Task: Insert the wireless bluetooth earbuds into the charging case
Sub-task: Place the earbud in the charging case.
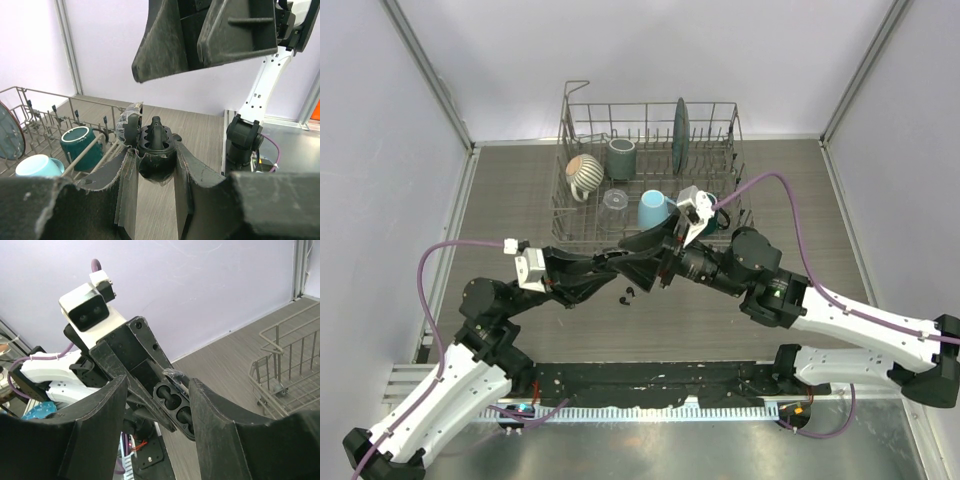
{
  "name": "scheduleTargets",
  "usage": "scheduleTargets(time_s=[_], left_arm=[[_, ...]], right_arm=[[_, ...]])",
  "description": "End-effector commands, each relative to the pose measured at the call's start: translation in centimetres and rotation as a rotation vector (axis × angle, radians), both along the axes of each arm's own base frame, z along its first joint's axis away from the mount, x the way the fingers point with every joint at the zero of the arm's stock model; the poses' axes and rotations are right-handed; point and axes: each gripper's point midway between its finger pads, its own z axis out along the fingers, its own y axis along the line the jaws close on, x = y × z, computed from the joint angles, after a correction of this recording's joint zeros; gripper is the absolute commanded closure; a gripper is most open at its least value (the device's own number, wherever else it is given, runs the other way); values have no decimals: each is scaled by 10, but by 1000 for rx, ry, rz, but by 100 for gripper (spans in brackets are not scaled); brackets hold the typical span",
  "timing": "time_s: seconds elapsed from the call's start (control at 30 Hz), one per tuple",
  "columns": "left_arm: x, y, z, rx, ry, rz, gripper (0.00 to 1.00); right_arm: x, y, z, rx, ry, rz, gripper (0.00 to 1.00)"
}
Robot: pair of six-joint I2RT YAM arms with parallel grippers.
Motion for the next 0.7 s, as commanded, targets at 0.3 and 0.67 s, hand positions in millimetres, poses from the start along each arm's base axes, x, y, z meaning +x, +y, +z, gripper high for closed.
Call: scheduleTargets(time_s=[0.3, 0.67], left_arm=[[-5, 2, 16, -36, -63, -5, 100], [-6, 2, 15, -31, -62, -10, 100]], right_arm=[[42, -36, 14, 90, 96, -292, 52], [61, -30, -2, 19, 187, -385, 53]])
